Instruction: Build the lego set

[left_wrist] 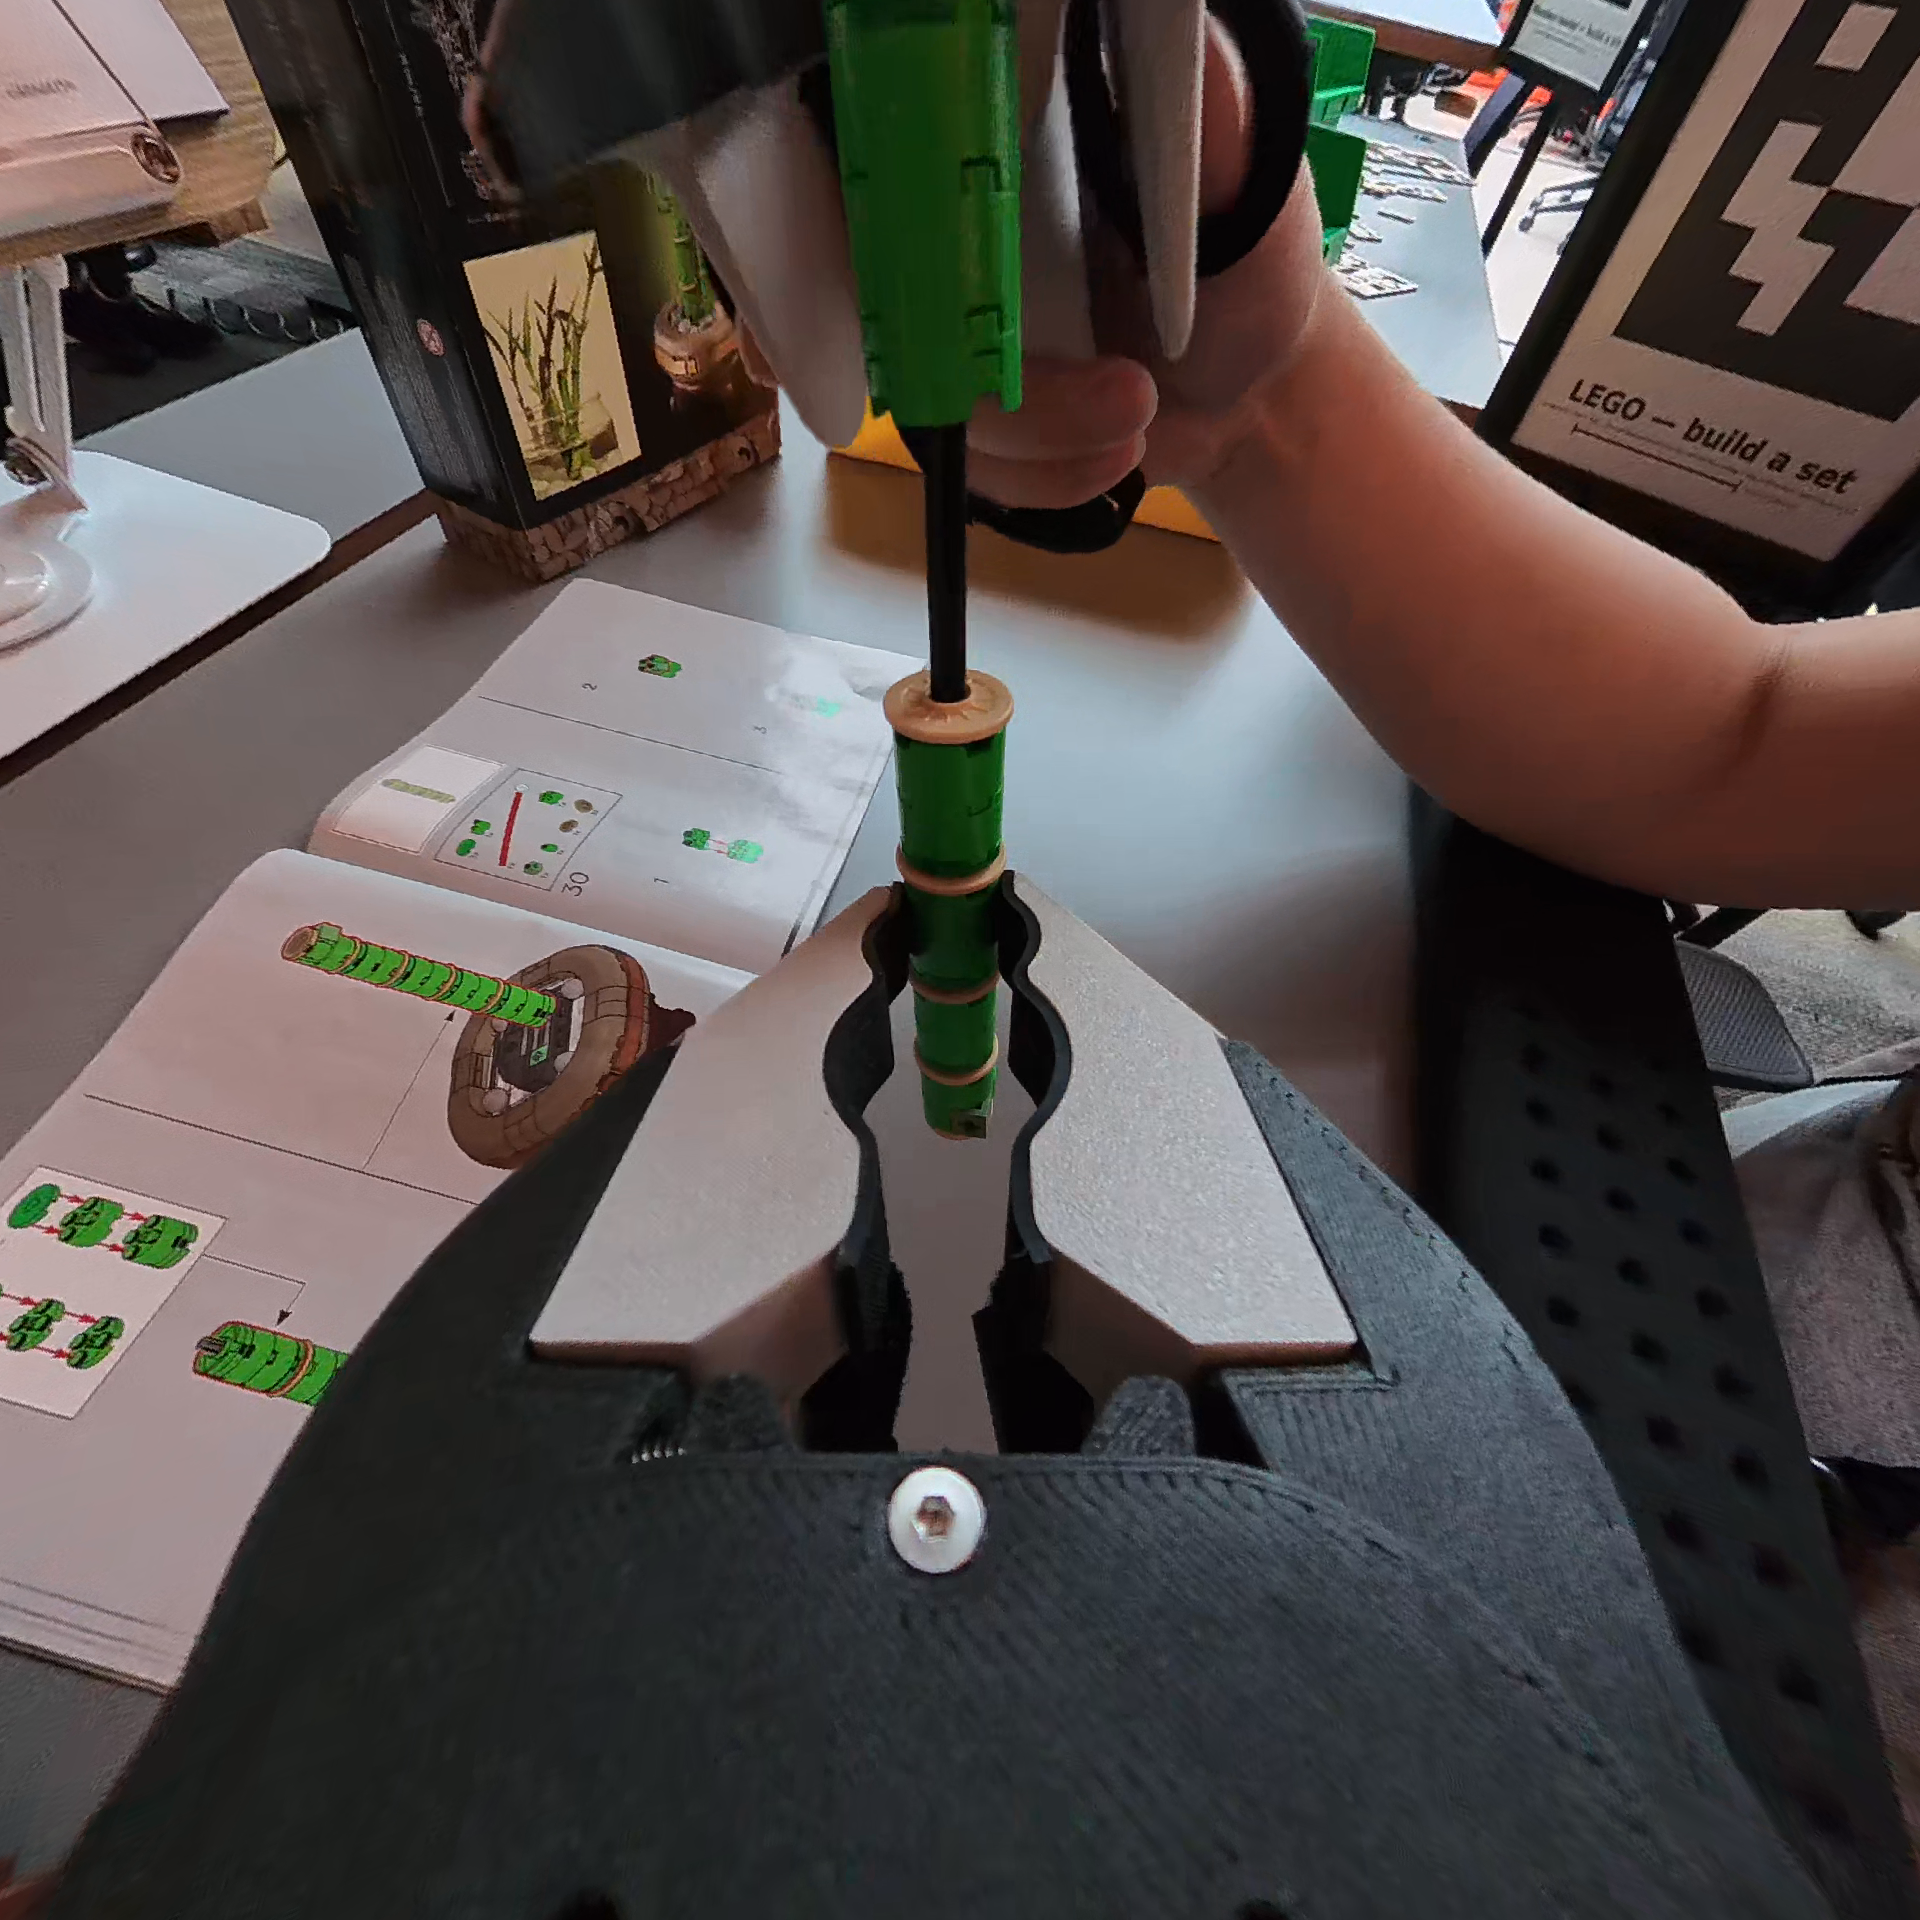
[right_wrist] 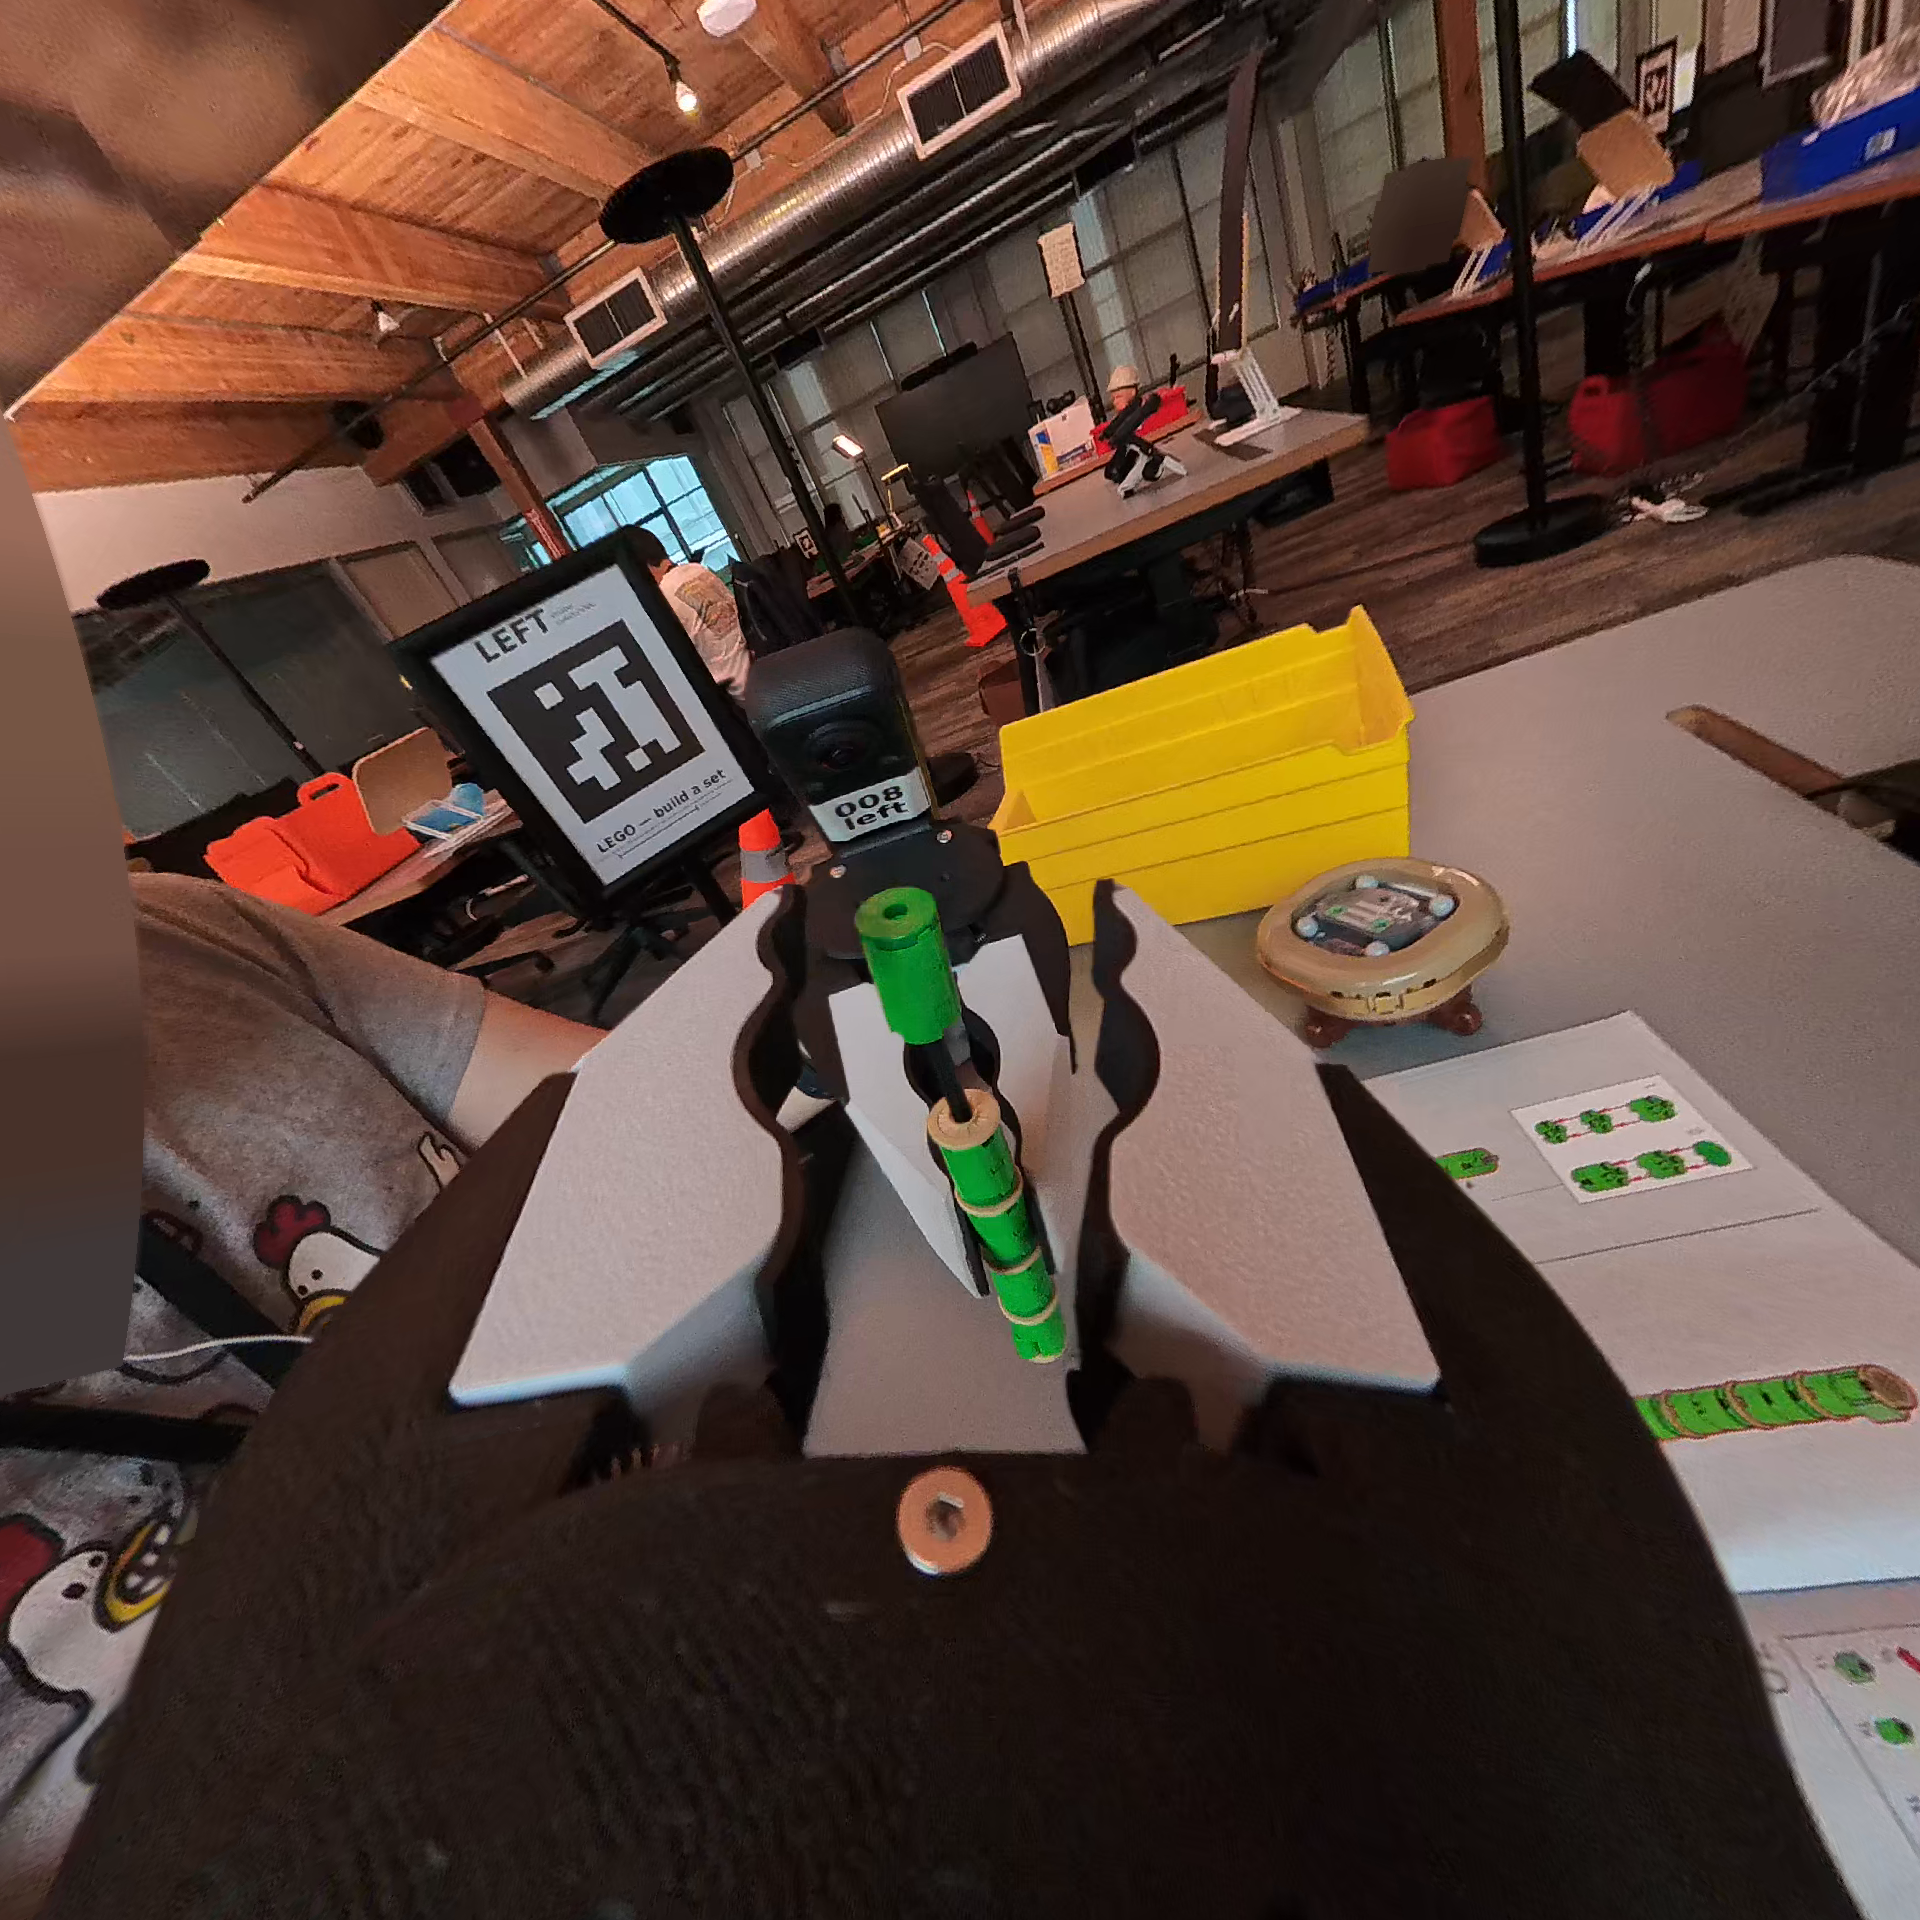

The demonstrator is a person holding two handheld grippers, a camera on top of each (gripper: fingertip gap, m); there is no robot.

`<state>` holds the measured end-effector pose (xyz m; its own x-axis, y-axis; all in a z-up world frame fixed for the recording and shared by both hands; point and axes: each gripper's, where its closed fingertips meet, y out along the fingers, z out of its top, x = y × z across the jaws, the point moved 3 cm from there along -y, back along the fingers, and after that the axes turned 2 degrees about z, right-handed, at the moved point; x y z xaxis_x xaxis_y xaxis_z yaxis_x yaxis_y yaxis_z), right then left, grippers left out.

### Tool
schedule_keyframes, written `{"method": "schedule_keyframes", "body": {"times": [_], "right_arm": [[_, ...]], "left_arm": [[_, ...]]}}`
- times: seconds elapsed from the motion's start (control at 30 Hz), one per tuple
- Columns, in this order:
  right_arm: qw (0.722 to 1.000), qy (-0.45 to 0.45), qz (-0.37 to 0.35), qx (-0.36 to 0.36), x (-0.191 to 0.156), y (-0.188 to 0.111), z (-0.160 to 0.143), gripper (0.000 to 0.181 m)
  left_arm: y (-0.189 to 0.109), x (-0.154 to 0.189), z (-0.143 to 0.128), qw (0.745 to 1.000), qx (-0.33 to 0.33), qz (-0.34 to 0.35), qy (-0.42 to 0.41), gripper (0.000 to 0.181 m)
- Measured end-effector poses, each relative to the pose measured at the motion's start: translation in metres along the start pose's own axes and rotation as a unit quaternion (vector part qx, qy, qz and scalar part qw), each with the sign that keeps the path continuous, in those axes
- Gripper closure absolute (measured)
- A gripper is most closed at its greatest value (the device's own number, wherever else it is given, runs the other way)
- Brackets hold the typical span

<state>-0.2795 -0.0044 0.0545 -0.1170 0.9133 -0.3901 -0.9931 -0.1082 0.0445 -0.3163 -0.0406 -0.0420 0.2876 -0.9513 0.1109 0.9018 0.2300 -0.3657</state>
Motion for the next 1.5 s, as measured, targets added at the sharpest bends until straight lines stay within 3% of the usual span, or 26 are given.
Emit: {"method": "schedule_keyframes", "body": {"times": [0.2,0.4,0.53,0.67,0.97,1.27,1.33,1.5], "right_arm": [[0.998,-0.057,-0.013,-0.024,-0.009,-0.007,-0.002,0.120],[0.992,-0.100,-0.040,-0.059,-0.016,-0.004,-0.007,0.129],[0.990,-0.098,-0.052,-0.084,-0.016,-0.006,-0.027,0.140],[0.990,-0.107,-0.068,-0.061,-0.013,-0.010,-0.047,0.160],[0.993,-0.104,-0.045,-0.026,-0.017,-0.006,-0.050,0.178],[0.993,-0.104,-0.050,-0.020,-0.014,-0.006,-0.051,0.170],[0.994,-0.101,-0.037,-0.022,-0.017,-0.005,-0.053,0.178],[0.992,-0.111,-0.046,-0.027,-0.016,-0.005,-0.053,0.179]], "left_arm": [[-0.004,-0.002,0.007,0.999,0.028,0.015,0.019,0.166],[-0.001,0.002,0.006,0.998,0.035,0.008,0.052,0.166],[0.002,0.003,0.004,0.998,0.026,0.008,0.053,0.166],[0.002,0.006,0.007,0.998,0.034,0.000,0.046,0.166],[0.008,0.008,0.001,0.998,0.013,0.003,0.058,0.166],[0.008,0.011,0.000,0.998,0.008,-0.004,0.059,0.166],[0.008,0.011,0.000,0.998,0.006,-0.004,0.060,0.166],[0.009,0.014,-0.002,0.999,0.005,-0.022,0.046,0.166]]}}
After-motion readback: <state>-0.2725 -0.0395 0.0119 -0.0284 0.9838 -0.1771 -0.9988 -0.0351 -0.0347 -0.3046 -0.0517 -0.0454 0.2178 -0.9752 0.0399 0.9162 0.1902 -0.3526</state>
